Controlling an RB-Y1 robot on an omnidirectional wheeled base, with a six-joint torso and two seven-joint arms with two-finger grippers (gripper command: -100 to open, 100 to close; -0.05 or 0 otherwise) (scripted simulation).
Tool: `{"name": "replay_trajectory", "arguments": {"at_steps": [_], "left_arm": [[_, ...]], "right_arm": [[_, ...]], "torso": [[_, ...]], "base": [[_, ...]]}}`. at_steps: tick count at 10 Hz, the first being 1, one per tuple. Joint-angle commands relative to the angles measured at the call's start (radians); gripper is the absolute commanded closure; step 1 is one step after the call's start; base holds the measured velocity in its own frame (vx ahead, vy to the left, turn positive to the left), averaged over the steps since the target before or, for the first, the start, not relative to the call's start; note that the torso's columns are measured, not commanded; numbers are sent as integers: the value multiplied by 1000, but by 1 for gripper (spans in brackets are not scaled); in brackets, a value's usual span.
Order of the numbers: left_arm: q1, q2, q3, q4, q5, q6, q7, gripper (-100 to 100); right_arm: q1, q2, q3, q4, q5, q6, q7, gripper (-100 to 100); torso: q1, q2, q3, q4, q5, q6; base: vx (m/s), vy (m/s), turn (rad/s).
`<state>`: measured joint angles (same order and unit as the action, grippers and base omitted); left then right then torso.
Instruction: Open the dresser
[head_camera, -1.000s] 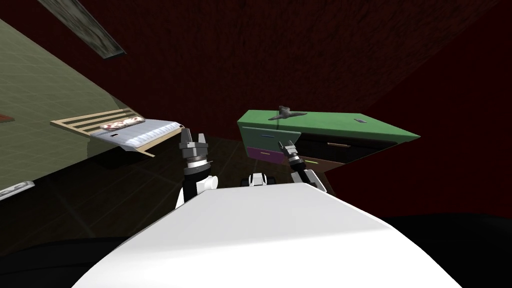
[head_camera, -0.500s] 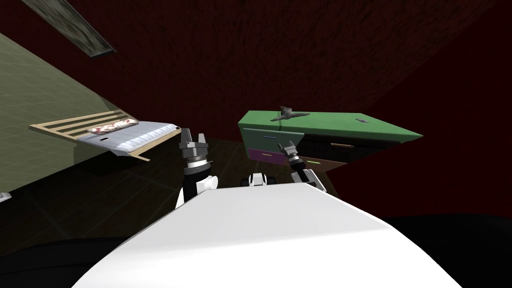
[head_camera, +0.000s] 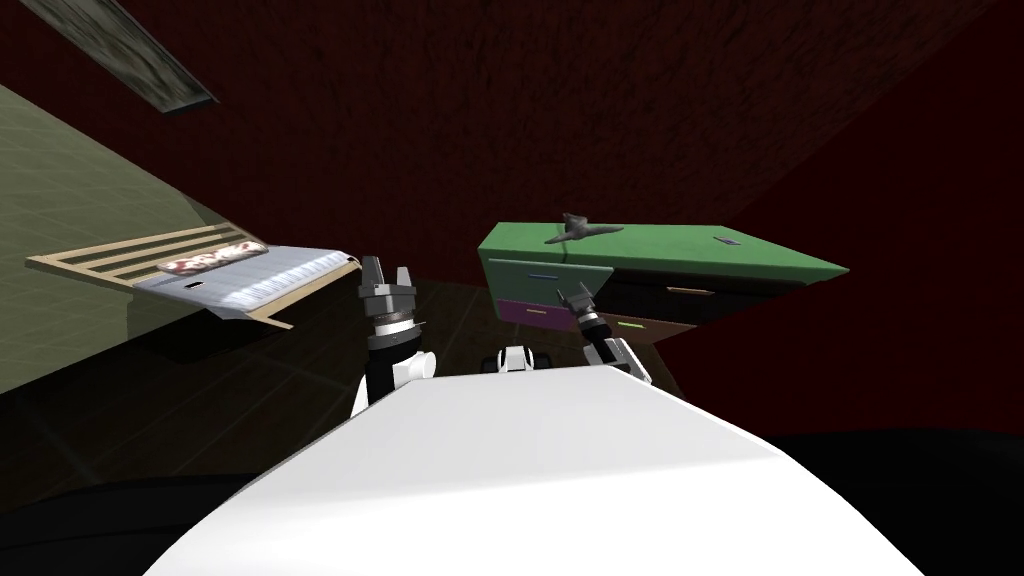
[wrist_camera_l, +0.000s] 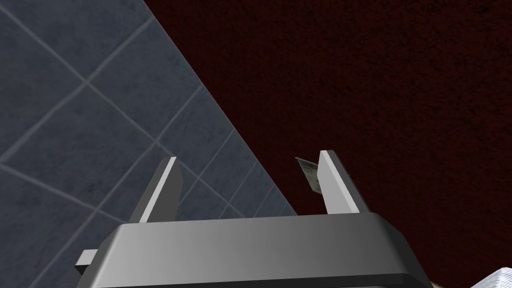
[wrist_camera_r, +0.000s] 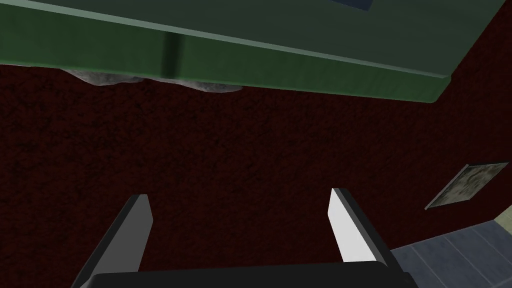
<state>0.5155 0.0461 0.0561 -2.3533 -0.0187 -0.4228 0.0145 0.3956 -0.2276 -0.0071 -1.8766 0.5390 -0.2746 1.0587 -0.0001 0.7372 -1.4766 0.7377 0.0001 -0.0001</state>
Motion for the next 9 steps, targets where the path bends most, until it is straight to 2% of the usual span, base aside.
{"name": "replay_trajectory", "arguments": {"at_steps": [1, 4, 9], "left_arm": [[0, 0, 0, 0, 0, 0, 0, 0], [0, 0, 0, 0, 0, 0, 0, 0], [0, 0, 0, 0, 0, 0, 0, 0]], "right_arm": [[-11, -2, -13, 24, 38, 8, 77, -100], [-27, -2, -36, 64, 104, 19, 163, -100], [-42, -2, -60, 103, 167, 28, 294, -100]], "torso": [[1, -1, 0, 0, 0, 0], [0, 2, 1, 1, 0, 0], [1, 1, 1, 0, 0, 0]], "base": [[79, 75, -32], [72, 87, -46], [65, 65, -38]]}}
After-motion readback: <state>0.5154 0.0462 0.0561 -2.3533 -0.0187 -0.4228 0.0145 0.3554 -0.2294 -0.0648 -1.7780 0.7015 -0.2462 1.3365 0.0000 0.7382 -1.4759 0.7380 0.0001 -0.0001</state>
